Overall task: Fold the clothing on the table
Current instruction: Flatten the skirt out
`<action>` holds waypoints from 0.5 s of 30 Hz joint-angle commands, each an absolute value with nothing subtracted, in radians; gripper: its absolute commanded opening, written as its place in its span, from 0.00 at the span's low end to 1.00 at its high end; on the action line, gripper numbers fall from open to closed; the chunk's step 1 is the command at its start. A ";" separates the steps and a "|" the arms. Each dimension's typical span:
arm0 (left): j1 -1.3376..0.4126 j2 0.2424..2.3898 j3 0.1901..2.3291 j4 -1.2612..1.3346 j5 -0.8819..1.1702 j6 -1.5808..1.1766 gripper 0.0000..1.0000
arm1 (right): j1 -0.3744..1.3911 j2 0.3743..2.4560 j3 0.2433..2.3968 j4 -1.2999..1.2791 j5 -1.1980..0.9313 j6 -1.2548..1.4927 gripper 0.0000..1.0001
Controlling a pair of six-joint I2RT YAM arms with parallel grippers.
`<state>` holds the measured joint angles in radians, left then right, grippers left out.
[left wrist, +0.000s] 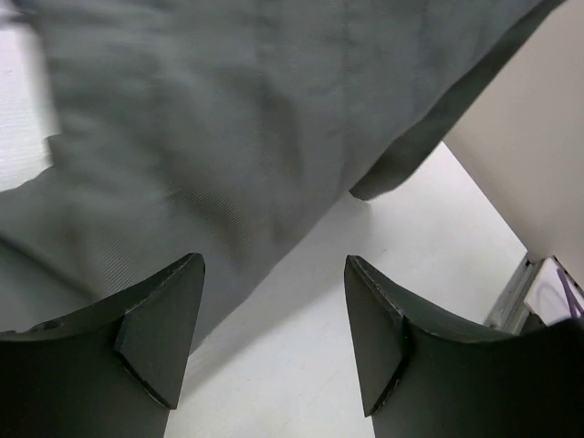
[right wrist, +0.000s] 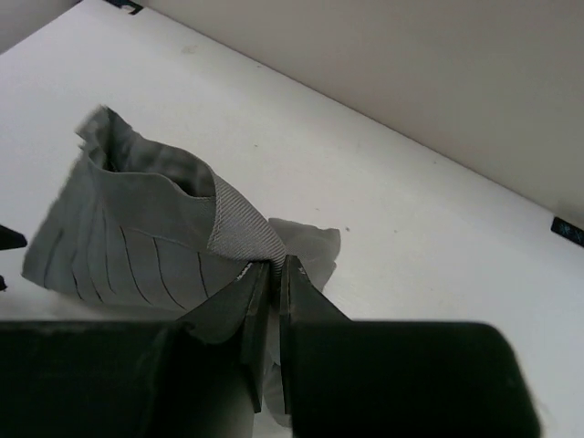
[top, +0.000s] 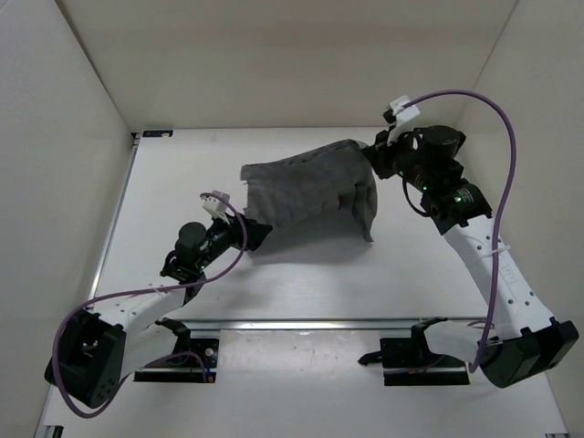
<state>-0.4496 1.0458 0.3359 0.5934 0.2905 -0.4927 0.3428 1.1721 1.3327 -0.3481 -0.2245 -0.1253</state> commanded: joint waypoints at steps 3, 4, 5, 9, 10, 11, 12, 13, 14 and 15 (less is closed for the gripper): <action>-0.417 1.019 0.308 0.637 0.247 -0.524 0.70 | 0.256 1.080 1.221 -0.301 -0.206 -0.049 0.00; -0.417 1.008 0.307 0.627 0.218 -0.534 0.70 | 0.233 1.066 1.191 -0.310 -0.203 -0.035 0.00; -0.416 1.002 0.299 0.609 0.203 -0.535 0.68 | 0.209 1.063 1.158 -0.320 -0.202 -0.013 0.00; -0.413 1.044 0.379 0.514 0.190 -0.486 0.68 | 0.155 1.033 1.040 -0.417 -0.178 0.073 0.01; -0.416 1.077 0.408 0.490 0.193 -0.486 0.68 | 0.135 1.028 1.002 -0.442 -0.160 0.084 0.00; -0.419 1.097 0.423 0.476 0.196 -0.491 0.69 | 0.126 1.026 0.976 -0.483 -0.143 0.113 0.00; -0.423 1.144 0.457 0.466 0.218 -0.503 0.69 | 0.126 1.028 0.963 -0.530 -0.090 0.133 0.00; -0.429 1.197 0.501 0.456 0.225 -0.514 0.69 | 0.126 1.035 0.951 -0.555 -0.031 0.140 0.00; -0.445 1.230 0.523 0.440 0.244 -0.520 0.69 | 0.132 1.046 0.959 -0.593 0.030 0.152 0.00; -0.454 1.288 0.569 0.431 0.265 -0.515 0.69 | 0.127 1.058 0.962 -0.638 0.053 0.162 0.00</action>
